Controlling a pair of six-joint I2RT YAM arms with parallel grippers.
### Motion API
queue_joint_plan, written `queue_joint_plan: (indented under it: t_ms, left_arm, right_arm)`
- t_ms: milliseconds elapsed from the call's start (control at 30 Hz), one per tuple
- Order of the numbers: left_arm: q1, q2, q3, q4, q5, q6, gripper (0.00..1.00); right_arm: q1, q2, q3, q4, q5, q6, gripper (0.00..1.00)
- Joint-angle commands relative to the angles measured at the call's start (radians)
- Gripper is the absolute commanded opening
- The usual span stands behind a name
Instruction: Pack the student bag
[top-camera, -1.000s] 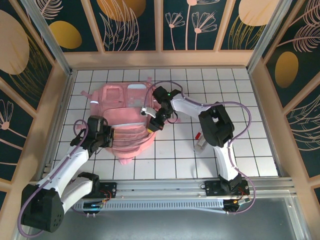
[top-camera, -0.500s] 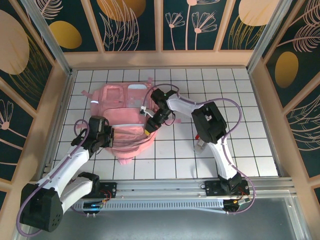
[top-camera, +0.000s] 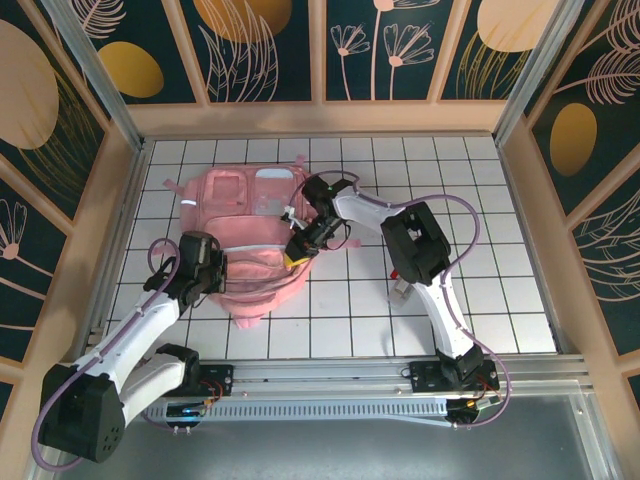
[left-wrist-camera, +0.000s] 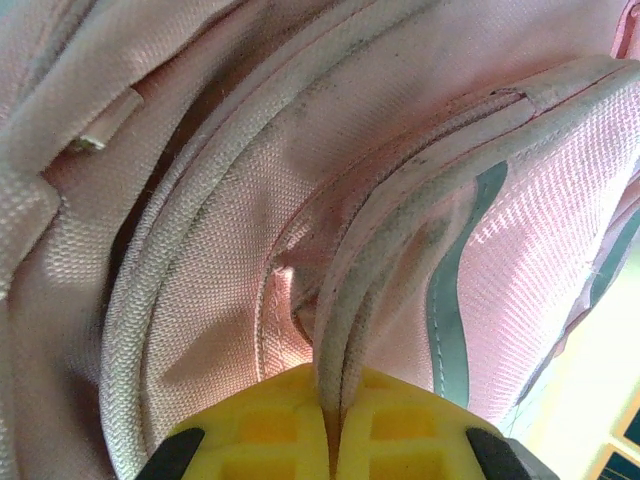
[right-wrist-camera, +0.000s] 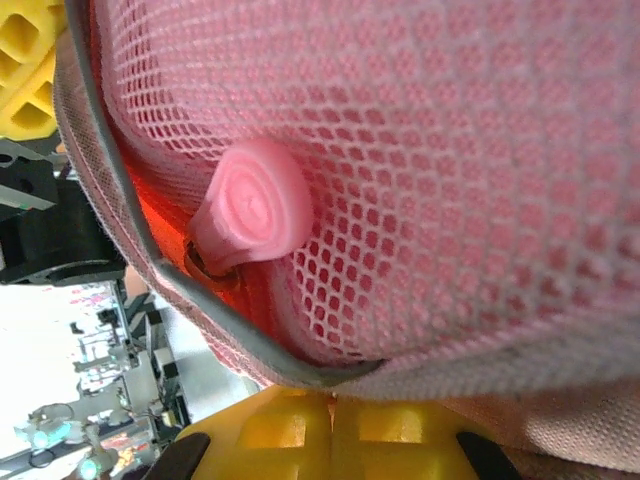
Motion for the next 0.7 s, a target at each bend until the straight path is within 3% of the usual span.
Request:
queue_joint_plan:
  t_ms: [0,167,333,667]
  left_arm:
    - [-0.05,0.014,-0.001,0.051,0.12,-0.021,0.0]
    - [-0.054,0.001,-0.02,0.056,0.11,-0.037,0.0]
    - [-0.054,-0.016,-0.035,0.052,0.089,-0.049,0.0]
    - [-0.053,-0.029,-0.057,0.064,0.053,-0.074,0.0]
  right_arm:
    - [0.065,0.006,0.06,0.108,-0.213,0.047,0.0]
    - [0.073,-0.008,0.06,0.071,-0.193,0.017,0.05]
    - [0.074,-0.024,0.058,-0.029,0.101,-0.019,0.0]
    - [0.101,-0.162,-0.079,-0.026,0.361,-0.233,0.0]
